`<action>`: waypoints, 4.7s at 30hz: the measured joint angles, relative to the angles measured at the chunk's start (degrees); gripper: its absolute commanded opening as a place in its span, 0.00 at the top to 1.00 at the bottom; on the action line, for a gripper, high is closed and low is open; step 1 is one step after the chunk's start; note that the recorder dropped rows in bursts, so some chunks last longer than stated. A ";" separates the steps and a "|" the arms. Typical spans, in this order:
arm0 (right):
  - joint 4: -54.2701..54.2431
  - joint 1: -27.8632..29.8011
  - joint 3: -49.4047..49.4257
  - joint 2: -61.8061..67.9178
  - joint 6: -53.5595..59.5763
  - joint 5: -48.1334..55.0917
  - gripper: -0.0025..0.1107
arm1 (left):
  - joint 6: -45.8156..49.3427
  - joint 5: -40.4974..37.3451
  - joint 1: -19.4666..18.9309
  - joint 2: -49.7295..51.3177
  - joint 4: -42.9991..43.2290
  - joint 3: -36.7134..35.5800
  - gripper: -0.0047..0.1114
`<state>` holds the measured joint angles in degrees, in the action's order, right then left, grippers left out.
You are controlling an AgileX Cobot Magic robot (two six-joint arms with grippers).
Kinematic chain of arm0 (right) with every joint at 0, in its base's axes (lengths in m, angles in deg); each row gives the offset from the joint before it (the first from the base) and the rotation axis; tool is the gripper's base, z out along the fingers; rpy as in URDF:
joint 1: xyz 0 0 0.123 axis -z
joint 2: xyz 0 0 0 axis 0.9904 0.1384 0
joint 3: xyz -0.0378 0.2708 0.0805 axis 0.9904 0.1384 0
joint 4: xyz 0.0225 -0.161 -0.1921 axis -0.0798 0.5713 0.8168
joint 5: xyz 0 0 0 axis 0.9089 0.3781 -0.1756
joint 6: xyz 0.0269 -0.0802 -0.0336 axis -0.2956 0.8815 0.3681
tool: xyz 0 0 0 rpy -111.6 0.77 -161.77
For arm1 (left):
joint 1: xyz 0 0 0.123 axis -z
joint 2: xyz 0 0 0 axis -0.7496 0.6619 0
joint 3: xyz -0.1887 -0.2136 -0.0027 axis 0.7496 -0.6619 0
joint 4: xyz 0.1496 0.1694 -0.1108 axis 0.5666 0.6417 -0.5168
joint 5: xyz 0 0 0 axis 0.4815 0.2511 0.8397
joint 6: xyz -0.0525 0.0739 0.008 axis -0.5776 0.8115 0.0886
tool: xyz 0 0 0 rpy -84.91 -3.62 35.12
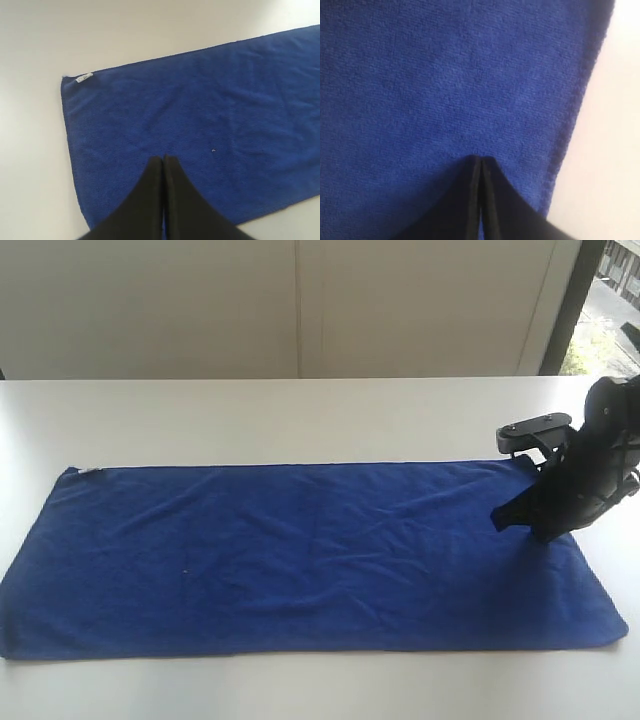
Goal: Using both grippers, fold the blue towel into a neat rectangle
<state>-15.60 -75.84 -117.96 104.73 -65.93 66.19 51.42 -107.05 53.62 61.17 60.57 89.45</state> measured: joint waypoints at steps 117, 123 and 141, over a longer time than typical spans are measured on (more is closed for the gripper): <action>-11.61 11.15 -0.10 -1.15 9.80 3.17 0.98 | 1.38 0.92 0.00 0.00 -2.13 0.00 0.96; -11.37 6.77 -2.82 -1.29 8.79 5.18 0.98 | 1.49 0.81 0.00 0.00 -2.13 0.00 0.96; -11.26 -7.71 -12.38 -1.29 4.58 9.51 0.98 | 1.48 -1.06 0.00 0.00 -2.13 0.00 0.96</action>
<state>-26.87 -83.56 -130.34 103.44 -61.34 75.71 52.90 -108.11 53.62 61.17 58.44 89.45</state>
